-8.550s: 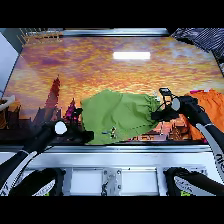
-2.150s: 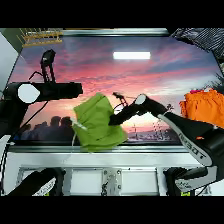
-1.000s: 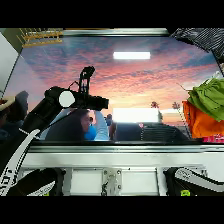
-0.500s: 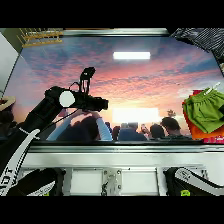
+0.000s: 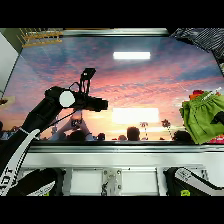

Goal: Fold the clothes and pants, and hang the long-sleeved shirts on hangers.

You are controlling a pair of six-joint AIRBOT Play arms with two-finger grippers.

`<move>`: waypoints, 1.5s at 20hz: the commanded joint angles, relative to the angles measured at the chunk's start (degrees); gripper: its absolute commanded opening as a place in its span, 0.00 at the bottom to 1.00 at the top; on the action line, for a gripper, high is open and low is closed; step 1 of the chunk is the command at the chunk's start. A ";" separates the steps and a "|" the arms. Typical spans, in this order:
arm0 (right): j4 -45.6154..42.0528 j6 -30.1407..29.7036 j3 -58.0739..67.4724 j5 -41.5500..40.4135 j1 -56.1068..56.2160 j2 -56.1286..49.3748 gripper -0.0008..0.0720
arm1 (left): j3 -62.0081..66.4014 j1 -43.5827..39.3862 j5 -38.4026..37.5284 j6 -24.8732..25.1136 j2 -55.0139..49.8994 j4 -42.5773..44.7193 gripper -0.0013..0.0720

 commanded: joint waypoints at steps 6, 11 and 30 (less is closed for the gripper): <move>7.10 -7.50 1.40 -9.77 2.97 19.56 0.98 | 0.02 -0.04 0.07 0.11 -0.02 -0.02 0.02; 38.32 -26.75 0.24 -10.12 17.73 22.18 0.98 | 0.02 -0.04 0.09 0.11 -0.02 -0.02 0.02; 43.52 -31.02 -0.28 -8.20 45.44 17.00 0.06 | 0.02 -0.04 0.22 0.09 -0.02 -0.22 0.02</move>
